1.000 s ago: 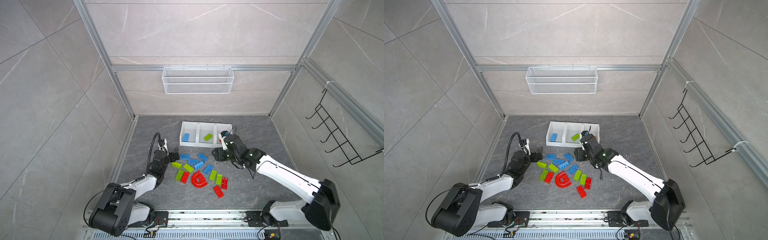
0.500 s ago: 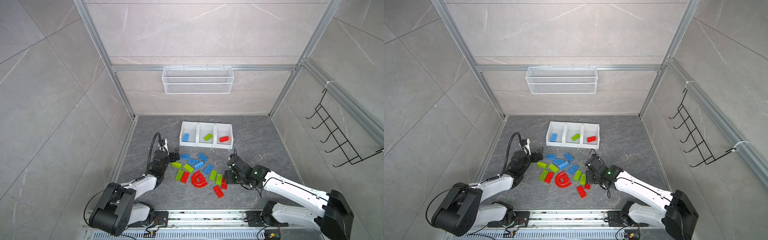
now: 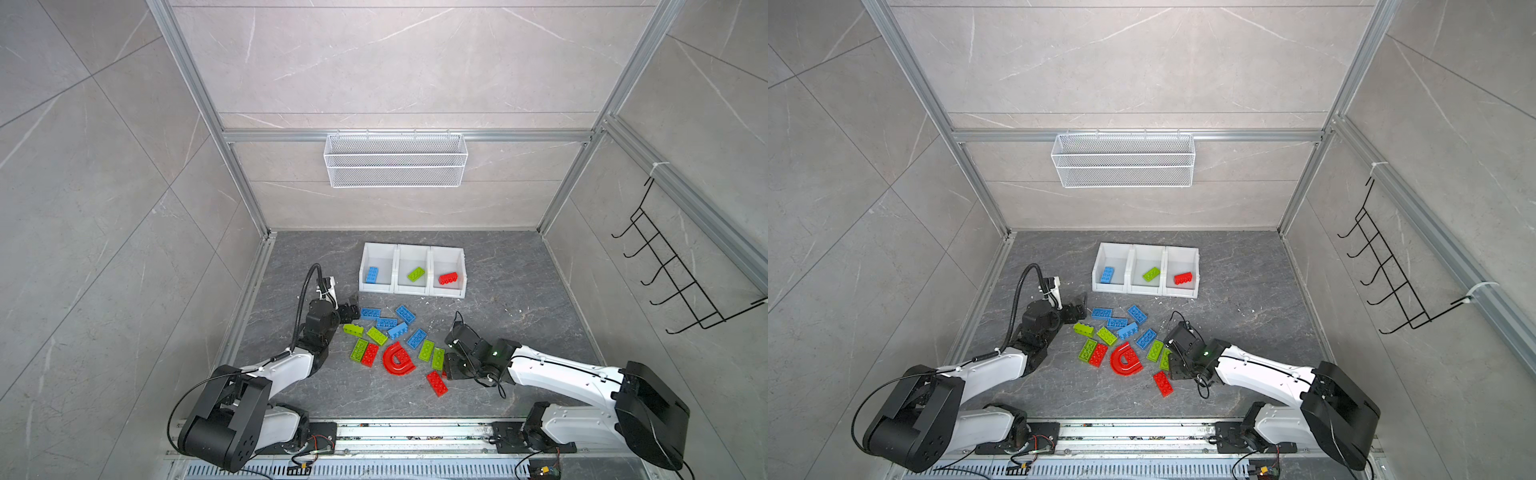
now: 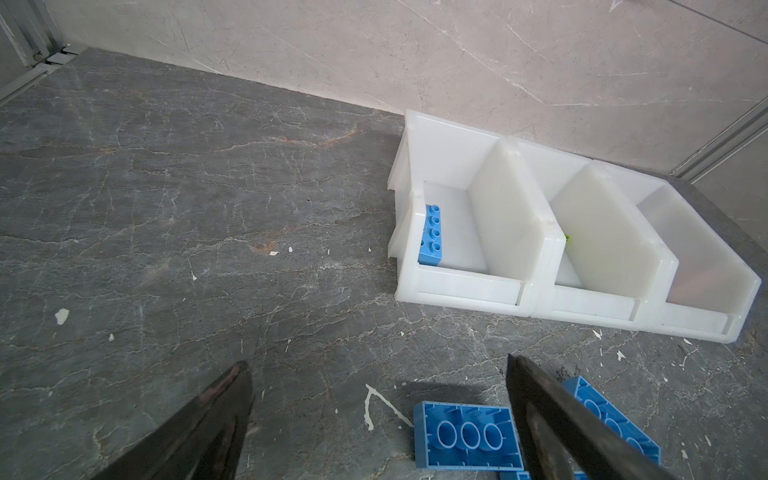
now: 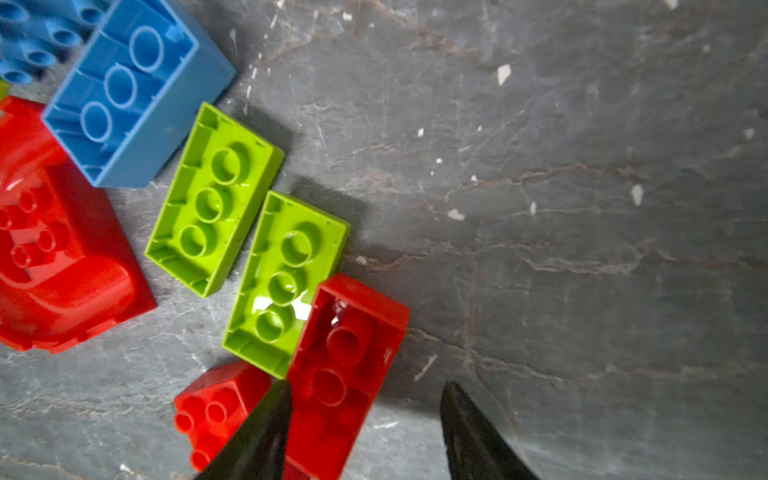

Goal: Sort the legos into containers by color
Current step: 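Move the right gripper down to the red brick near the robot and grasp it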

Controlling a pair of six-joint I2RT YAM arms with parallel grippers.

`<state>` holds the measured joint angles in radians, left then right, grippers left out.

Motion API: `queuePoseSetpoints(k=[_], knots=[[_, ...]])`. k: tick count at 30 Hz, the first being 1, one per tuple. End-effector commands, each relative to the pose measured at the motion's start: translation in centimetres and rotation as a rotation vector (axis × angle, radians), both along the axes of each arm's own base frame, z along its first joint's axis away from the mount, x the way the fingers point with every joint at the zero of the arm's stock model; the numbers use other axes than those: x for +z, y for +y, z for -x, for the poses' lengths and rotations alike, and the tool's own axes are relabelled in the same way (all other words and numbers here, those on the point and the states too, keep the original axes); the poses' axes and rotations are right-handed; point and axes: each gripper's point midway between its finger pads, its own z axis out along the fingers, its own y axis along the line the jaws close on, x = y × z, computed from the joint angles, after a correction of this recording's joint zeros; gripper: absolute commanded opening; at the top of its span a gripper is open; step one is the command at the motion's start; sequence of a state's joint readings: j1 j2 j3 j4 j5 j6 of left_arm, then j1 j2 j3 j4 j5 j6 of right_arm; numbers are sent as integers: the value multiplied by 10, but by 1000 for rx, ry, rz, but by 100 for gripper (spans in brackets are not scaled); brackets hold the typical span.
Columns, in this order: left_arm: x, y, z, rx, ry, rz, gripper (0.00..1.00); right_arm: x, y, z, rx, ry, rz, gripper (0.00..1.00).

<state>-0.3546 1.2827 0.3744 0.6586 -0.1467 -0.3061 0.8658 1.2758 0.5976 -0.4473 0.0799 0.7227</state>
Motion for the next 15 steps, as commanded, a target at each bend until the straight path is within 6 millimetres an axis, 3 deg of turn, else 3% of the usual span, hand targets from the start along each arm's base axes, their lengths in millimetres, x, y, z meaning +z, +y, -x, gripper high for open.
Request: queuePoseSetpoints(k=[1,8,12,15], knots=[[19,-5,-8,-14,-56,0,97,-8,5,0,9,3,-12,59],[20,-4,-7,-9,-60,-5,97,-8,-21,8,-44,18,73,59],[19,-4,-8,-8,-58,-5,97,14,-38,8,-80,-31,103,59],[19,-4,-8,-8,-57,-3,97,34,-37,5,-51,-65,99,59]])
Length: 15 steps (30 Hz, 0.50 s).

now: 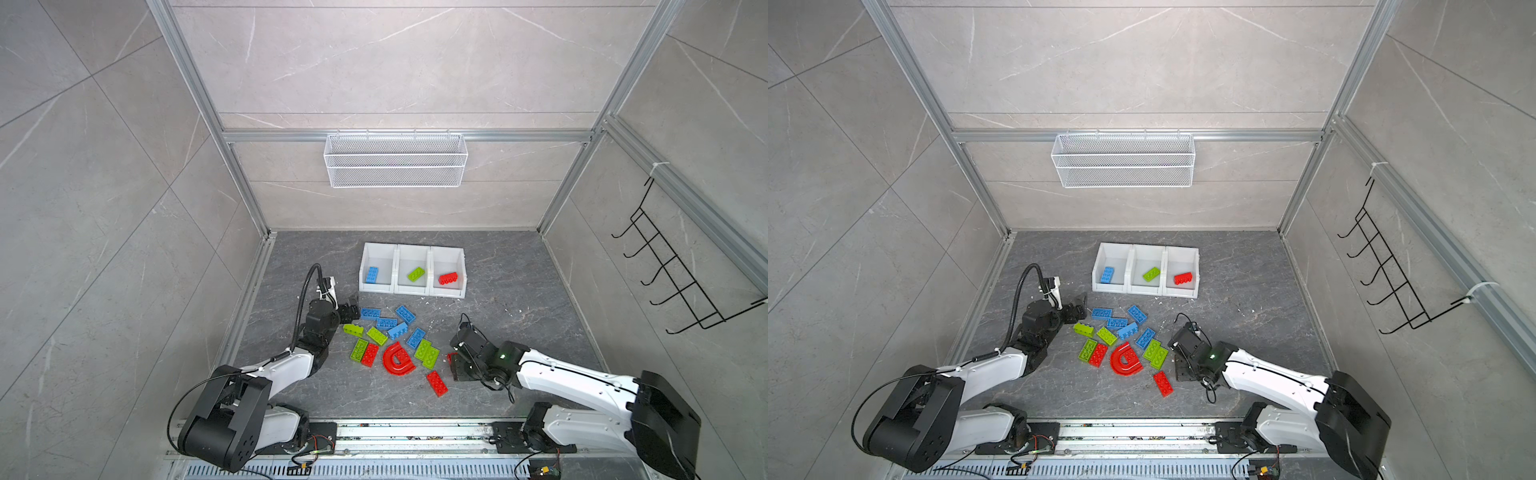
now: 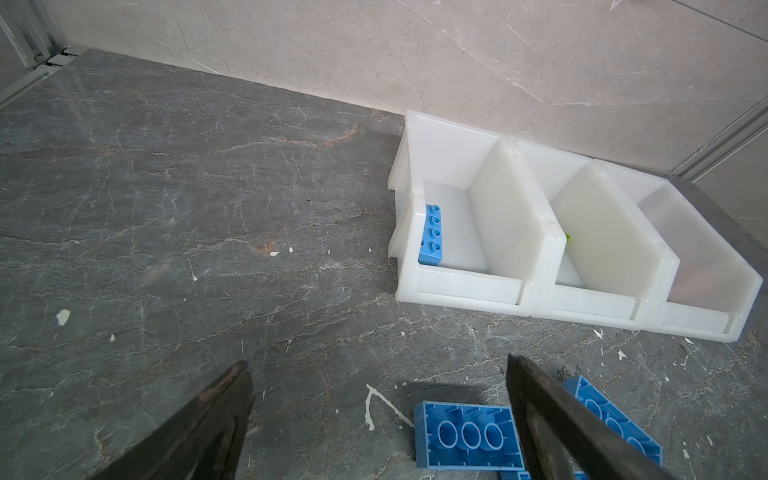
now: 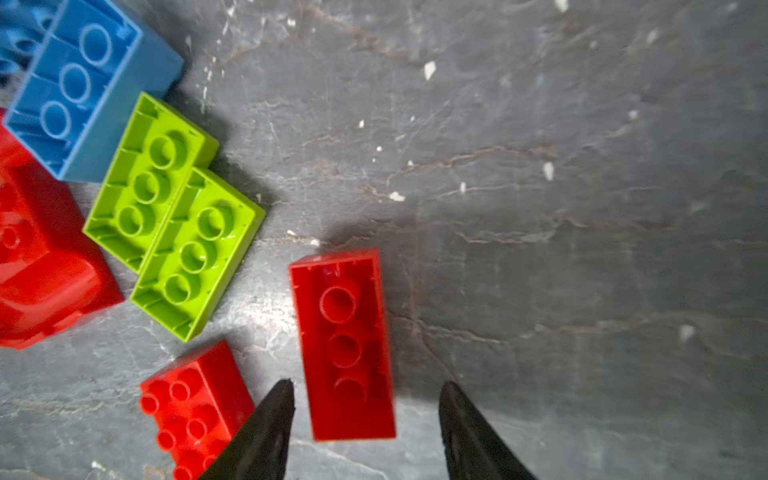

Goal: Sort the legos into containers by color
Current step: 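Move the right gripper down to the red brick near the robot and grasp it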

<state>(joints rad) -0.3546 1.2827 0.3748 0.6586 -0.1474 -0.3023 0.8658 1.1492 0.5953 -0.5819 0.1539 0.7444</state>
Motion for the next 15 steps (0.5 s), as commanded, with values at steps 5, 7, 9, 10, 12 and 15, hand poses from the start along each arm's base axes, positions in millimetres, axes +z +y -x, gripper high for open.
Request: queuePoseSetpoints(k=[5,7,9,10,12,15], knots=[[19,-5,-8,-8,-56,1,97,29,8,-8,98,-31,38,62],[19,-5,-8,-9,-55,1,97,26,14,-12,126,-15,63,62],[19,-4,-8,-8,-56,0,97,19,16,-17,136,1,104,63],[19,-4,-8,-7,-57,-1,97,14,16,-18,141,11,126,63],[19,-3,-8,-5,-56,-3,97,6,16,-20,146,32,162,63],[21,-4,-8,-6,-60,-1,97,-5,11,-21,145,56,223,63]])
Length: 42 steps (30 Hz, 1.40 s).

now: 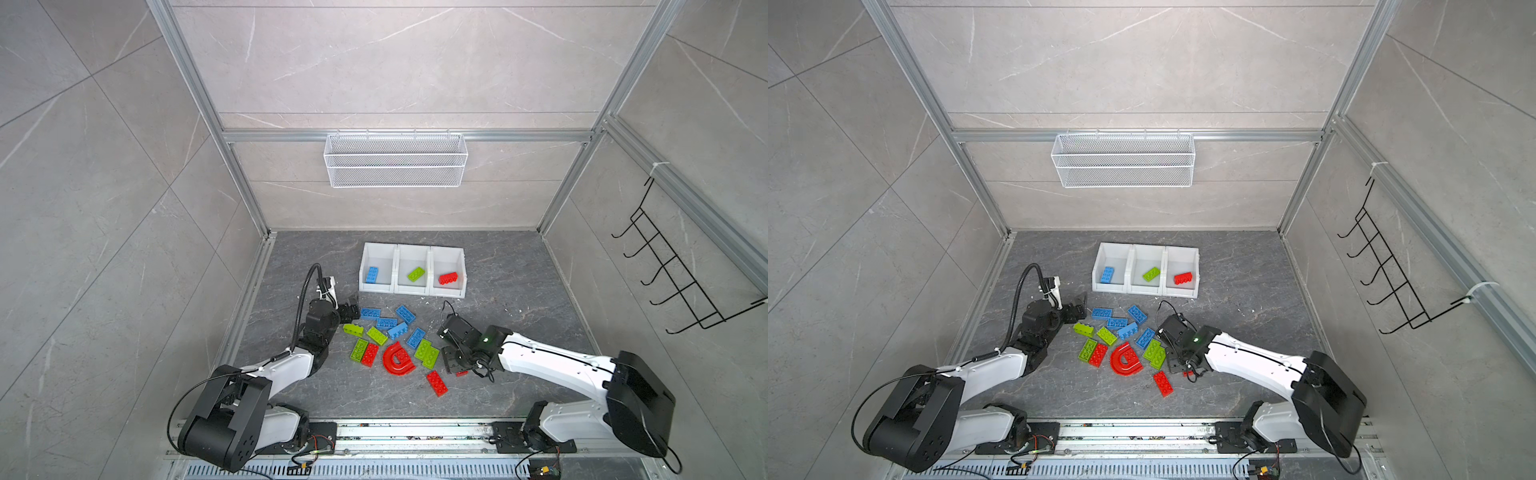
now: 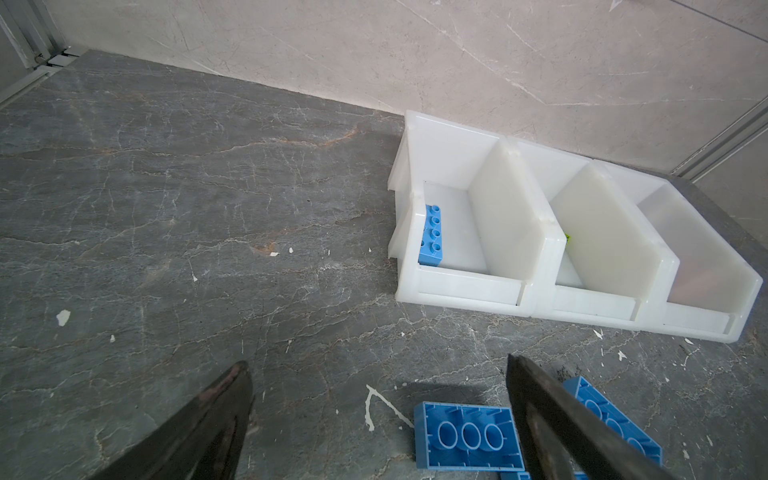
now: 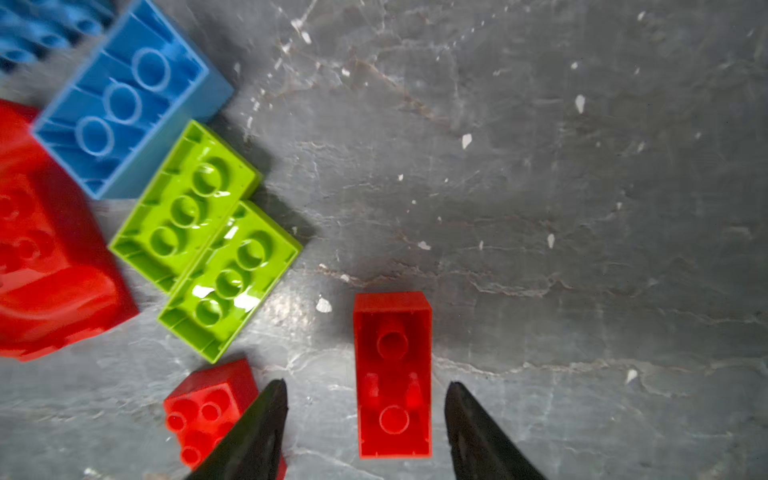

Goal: Sort the legos into containers by color
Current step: 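Move the right gripper down to the red brick near the robot and grasp it, then lift the red brick and drop it into the compartment nearest the right gripper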

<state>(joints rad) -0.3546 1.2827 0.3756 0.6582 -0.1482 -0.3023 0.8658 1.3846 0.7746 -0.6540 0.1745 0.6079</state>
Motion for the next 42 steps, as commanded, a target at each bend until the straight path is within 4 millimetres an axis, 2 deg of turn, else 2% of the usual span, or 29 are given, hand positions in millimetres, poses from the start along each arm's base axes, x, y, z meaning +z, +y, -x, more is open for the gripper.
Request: queuePoseSetpoints(k=[1,11,17,23,27,31,34,38,42], knots=[[20,-4,-7,-7,-57,-1,97,-4,-7,-2,24,5,82,63],[20,-4,-8,-6,-58,-2,97,-25,-3,3,21,39,59,59],[20,-3,-7,-6,-57,-2,97,-29,-4,4,26,45,66,50],[20,-3,-7,-4,-57,-1,97,-23,-3,2,25,25,45,37],[20,-3,-8,-3,-57,1,97,-4,2,-7,32,-19,-8,30],[20,-3,-8,-3,-59,3,97,31,3,-33,42,-69,-90,28],[20,-4,-8,-4,-57,6,97,58,2,-63,43,-112,-159,28],[19,-4,-8,-6,-56,11,97,89,0,-118,24,-185,-216,28],[18,-4,-7,-4,-55,13,97,102,3,-179,12,-236,-255,28]])
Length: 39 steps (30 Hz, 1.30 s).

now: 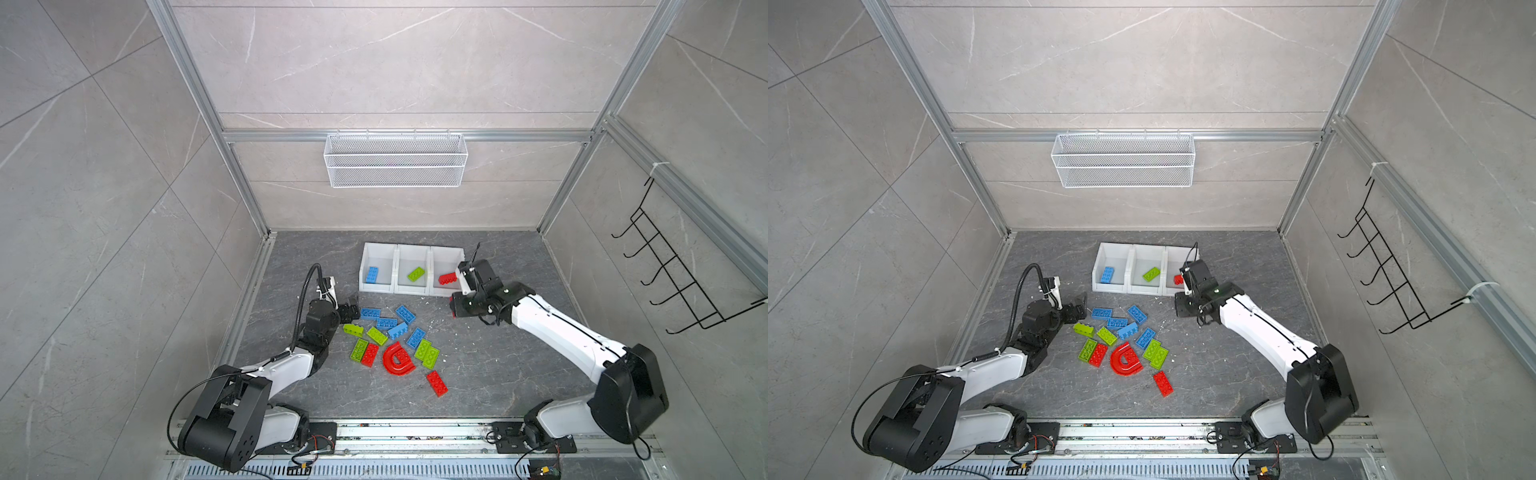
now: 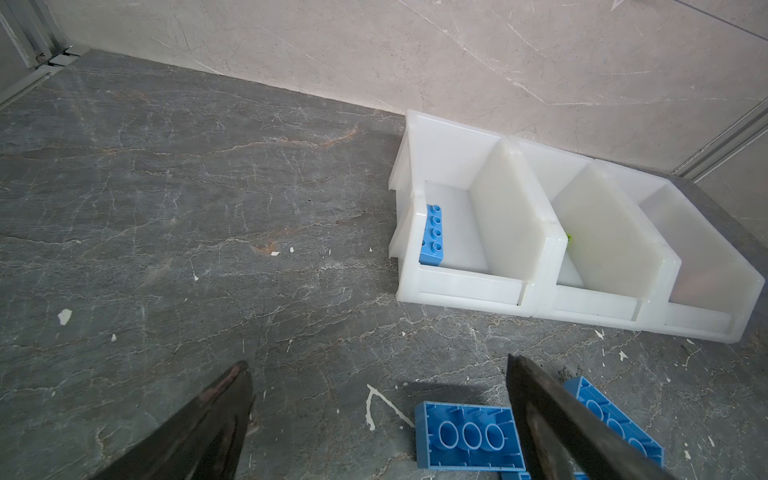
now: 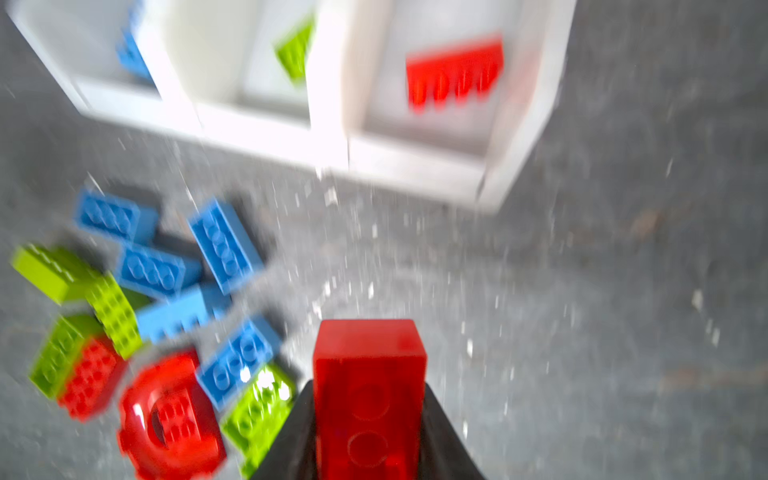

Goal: Sort the legos into containers by color
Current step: 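Lift the red brick and drop it into the compartment nearest the right gripper, then return the right gripper to the pile and grasp another red brick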

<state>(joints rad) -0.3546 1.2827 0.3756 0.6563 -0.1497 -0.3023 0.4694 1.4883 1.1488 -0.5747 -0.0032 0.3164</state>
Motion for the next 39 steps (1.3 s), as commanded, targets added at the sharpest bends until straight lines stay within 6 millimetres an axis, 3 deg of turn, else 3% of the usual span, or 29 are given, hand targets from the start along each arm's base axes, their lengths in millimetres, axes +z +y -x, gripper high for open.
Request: queuePoseSetpoints(k=[1,5,11,15,19,23,25,28,32,39], knots=[[20,-4,-7,-5,-59,16,97,1,9,-43,56,-29,-19,27],[20,-4,-7,-5,-62,13,97,-6,5,-95,13,-49,-48,27],[22,-2,-6,3,-69,9,97,-22,4,-144,-15,-56,-112,27],[22,-1,-6,6,-71,4,97,-30,3,-160,-38,-54,-126,30],[22,-1,-6,7,-70,2,97,-34,3,-166,-43,-49,-125,54],[22,-1,-6,5,-72,-1,97,-22,-3,-162,-55,-44,-179,63],[23,-1,-6,6,-75,-1,97,-9,-5,-151,-42,-58,-183,63],[25,-1,-5,4,-79,0,97,13,-11,-118,-22,-66,-192,63],[28,0,-5,5,-87,4,97,25,-3,-39,49,-32,-177,63],[24,-3,-6,-3,-71,7,97,-4,6,104,120,65,-71,63]])
